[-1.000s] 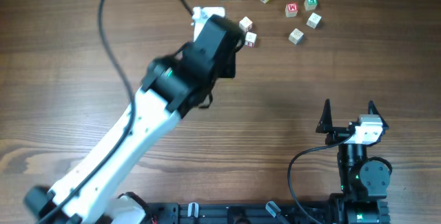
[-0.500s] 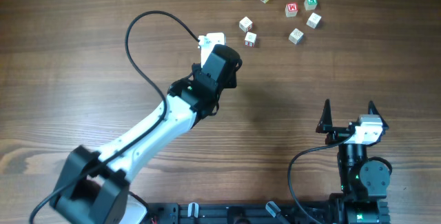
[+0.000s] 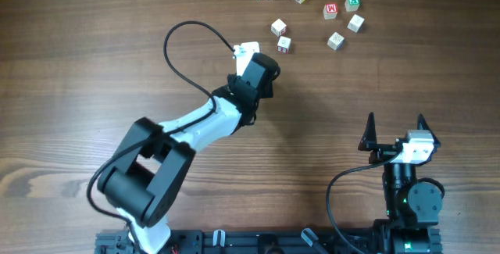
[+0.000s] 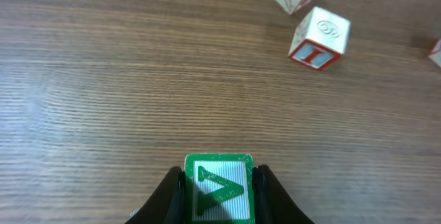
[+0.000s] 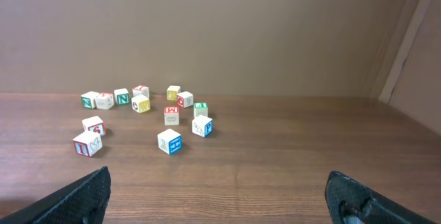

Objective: Form a circle
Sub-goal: 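Lower the green block onto the table below the cluster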

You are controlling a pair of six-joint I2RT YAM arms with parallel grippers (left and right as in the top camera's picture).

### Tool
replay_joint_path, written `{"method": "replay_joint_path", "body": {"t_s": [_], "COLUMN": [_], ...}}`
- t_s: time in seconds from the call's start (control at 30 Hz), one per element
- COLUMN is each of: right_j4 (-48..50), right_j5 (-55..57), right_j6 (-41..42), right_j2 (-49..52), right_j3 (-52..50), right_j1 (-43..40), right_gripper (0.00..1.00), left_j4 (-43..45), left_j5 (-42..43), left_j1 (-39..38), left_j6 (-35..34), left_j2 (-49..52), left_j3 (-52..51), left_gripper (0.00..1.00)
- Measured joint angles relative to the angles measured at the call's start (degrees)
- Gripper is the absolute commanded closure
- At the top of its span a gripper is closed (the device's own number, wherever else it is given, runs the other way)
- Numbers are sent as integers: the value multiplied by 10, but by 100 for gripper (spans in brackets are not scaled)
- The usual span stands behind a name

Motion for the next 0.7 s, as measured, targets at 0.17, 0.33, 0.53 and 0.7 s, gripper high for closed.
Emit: {"method": "replay_joint_path", "body": {"t_s": [0.17, 0.33, 0.53, 0.7], "right_j4": [0, 0, 0, 0], "right_j5": [0, 0, 0, 0], "right_j6": [0, 0, 0, 0], "right_j2": [0, 0, 0, 0], "right_j3": [0, 0, 0, 0], "right_j1": [0, 0, 0, 0], "right_gripper": [0, 0, 0, 0], "left_j4": [13, 26, 32, 31], "left_j5": [0, 1, 19, 42], "left_j1": [18, 40, 45, 43], "left_j6": [-1, -1, 5, 26], "left_j2": [23, 38, 38, 38], "left_j3": [0, 0, 0, 0], "left_gripper": [86, 87, 87, 84]}}
